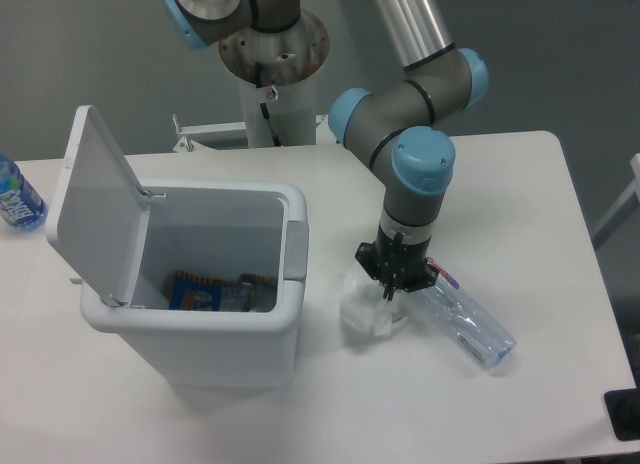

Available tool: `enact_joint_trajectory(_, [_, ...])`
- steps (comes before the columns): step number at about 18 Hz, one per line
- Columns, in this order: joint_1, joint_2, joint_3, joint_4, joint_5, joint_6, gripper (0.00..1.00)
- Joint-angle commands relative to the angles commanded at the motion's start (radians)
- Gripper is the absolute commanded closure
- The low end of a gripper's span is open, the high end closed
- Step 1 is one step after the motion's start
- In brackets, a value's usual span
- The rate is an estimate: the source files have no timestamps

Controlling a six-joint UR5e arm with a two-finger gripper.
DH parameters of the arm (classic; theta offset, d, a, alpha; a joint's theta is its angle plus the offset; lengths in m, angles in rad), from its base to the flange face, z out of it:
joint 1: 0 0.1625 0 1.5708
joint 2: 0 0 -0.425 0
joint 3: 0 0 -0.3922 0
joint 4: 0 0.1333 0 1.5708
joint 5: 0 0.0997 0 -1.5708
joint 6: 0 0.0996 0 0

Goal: Place the trash in the trash can
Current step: 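Close the gripper on the tissue and lift it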

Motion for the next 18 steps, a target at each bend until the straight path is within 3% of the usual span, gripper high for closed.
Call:
enact_joint_trajectory(4, [0.029,-0.008,0.058,-0.005,-0.172,-0.121,1.0])
enact_joint_trajectory(9, [0.055,0.001,0.152,-0.009,-0.278,-0.259,1.0])
enact_joint_trajectory(18, [0.089,0.121,0.2,-0.011,-0.378,-0.453,1.0])
